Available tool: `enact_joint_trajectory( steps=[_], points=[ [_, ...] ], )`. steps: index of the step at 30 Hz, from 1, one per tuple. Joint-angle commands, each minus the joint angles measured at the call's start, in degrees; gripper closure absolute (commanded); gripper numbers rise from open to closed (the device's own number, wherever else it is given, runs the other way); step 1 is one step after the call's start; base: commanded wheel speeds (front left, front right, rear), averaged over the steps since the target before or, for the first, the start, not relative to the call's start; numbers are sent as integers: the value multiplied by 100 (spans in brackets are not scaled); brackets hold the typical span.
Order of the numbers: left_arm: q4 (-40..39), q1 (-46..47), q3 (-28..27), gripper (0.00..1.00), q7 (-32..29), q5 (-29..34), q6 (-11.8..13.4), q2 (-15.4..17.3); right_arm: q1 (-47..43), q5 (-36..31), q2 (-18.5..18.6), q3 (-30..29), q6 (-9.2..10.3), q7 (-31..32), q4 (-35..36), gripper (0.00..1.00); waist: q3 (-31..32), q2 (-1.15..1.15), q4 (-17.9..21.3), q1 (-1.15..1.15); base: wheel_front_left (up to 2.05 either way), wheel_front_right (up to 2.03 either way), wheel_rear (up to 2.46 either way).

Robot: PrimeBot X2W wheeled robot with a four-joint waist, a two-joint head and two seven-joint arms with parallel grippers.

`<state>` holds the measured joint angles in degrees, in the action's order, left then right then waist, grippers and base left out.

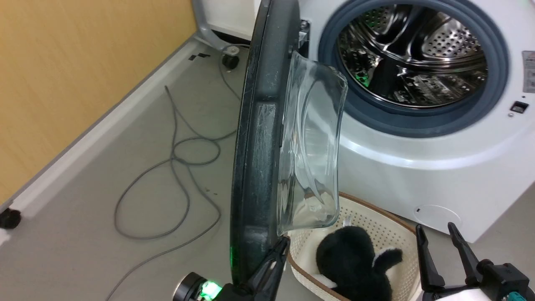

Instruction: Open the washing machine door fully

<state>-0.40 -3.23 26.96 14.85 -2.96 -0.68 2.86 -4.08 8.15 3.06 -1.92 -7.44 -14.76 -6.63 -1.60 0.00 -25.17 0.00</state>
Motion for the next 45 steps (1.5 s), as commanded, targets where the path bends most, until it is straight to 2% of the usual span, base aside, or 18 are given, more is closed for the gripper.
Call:
enact_joint_trajectory(
  steps=[1,11,16,26,35,45],
  points=[
    [-3,-61,-54,100,15,27,34,41,64,15,-18,-8,-5,-24,-3,0,-12,0,-56,0,0,0,0],
    [24,-19,-670,100,15,-65,199,119,117,-20,-18,-13,-5,-24,-9,0,-111,0,-280,0,0,0,0],
    [15,35,-1290,100,15,-243,342,160,149,-54,-18,-12,-5,-24,6,0,-197,0,-309,0,0,0,0],
    [83,477,-2624,100,15,-444,440,213,300,-221,-18,-42,-5,-24,46,0,-494,0,-265,0,0,0,0],
    [394,1068,-3553,100,15,-580,268,124,555,-443,-18,-56,-5,-24,104,0,-968,0,-133,0,0,0,0],
    [1110,1872,-4404,100,15,-569,16,109,879,-611,-18,-56,-5,-24,107,0,-1418,0,110,0,0,0,0]
  ],
)
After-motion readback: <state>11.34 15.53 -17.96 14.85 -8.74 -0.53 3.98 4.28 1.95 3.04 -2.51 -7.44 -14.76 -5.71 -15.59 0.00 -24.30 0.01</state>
